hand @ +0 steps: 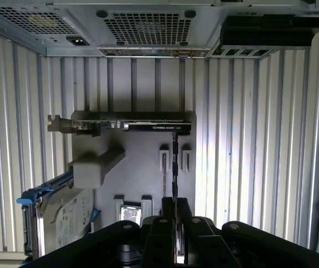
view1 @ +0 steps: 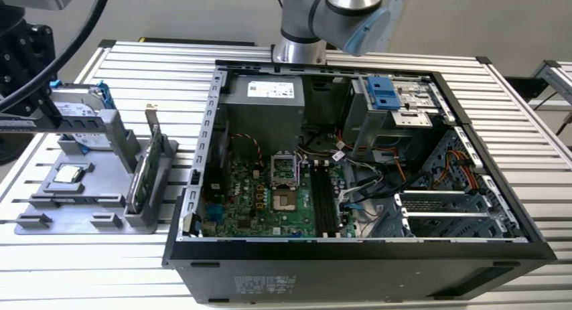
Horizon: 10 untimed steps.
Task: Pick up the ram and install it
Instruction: 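Pick up the ram and move it above insertion slot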
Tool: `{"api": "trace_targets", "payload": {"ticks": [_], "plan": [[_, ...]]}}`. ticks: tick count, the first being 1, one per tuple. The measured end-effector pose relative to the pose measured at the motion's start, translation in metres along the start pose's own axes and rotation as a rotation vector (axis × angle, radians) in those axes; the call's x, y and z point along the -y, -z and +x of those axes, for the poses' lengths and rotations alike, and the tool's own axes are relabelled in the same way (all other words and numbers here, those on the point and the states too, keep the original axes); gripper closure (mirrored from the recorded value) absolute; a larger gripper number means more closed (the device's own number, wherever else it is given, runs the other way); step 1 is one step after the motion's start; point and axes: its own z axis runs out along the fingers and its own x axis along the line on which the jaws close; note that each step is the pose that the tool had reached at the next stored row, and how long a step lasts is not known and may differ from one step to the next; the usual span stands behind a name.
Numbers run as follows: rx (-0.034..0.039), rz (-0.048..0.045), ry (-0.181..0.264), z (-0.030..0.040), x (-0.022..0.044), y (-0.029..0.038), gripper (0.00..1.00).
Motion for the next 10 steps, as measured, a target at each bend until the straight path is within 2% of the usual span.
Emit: {"api": "trace_targets", "payload": {"ticks": [10], "plan": [[0.0, 0.0, 0.0, 0.0001, -0.0082, 0.0002, 1.0]]}}
